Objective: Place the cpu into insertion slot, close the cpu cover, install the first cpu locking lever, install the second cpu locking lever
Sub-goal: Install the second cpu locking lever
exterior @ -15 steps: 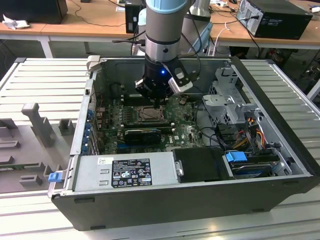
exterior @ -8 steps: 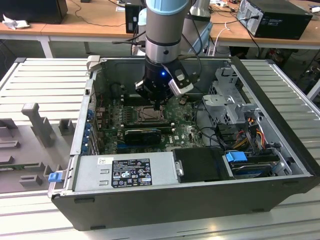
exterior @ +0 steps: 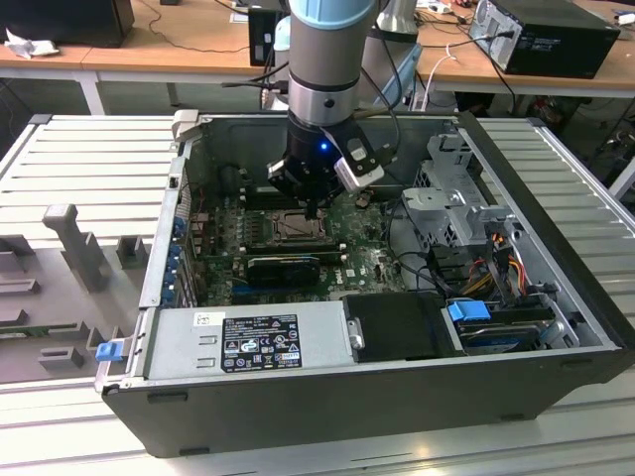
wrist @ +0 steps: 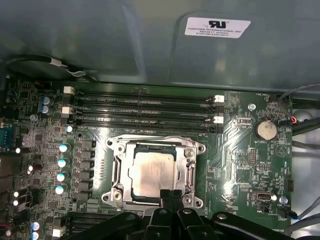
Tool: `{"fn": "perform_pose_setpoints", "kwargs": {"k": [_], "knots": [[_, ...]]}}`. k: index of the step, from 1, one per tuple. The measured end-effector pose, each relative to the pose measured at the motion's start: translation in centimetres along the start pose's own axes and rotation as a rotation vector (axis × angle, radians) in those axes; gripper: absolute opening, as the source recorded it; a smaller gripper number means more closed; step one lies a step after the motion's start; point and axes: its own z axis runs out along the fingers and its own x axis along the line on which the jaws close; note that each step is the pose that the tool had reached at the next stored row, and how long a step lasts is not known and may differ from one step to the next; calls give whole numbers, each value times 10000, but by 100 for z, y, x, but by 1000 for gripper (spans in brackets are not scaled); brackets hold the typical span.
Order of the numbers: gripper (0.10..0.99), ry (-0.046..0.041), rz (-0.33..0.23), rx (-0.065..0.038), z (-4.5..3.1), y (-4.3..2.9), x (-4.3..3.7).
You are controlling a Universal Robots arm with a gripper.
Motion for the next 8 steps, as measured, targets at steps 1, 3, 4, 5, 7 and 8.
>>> {"fn": "perform_pose_setpoints", "kwargs": {"k": [1, 3, 4, 5, 7, 8], "knots": [[106, 0, -1, 1, -1, -6, 2], [106, 0, -3, 0, -2, -21, 4], [106, 0, -3, 1, -2, -29, 6], [106, 0, -2, 1, -3, -40, 7], [106, 5, 0, -1, 2, -55, 9], [106, 50, 2, -2, 13, -62, 9]]}}
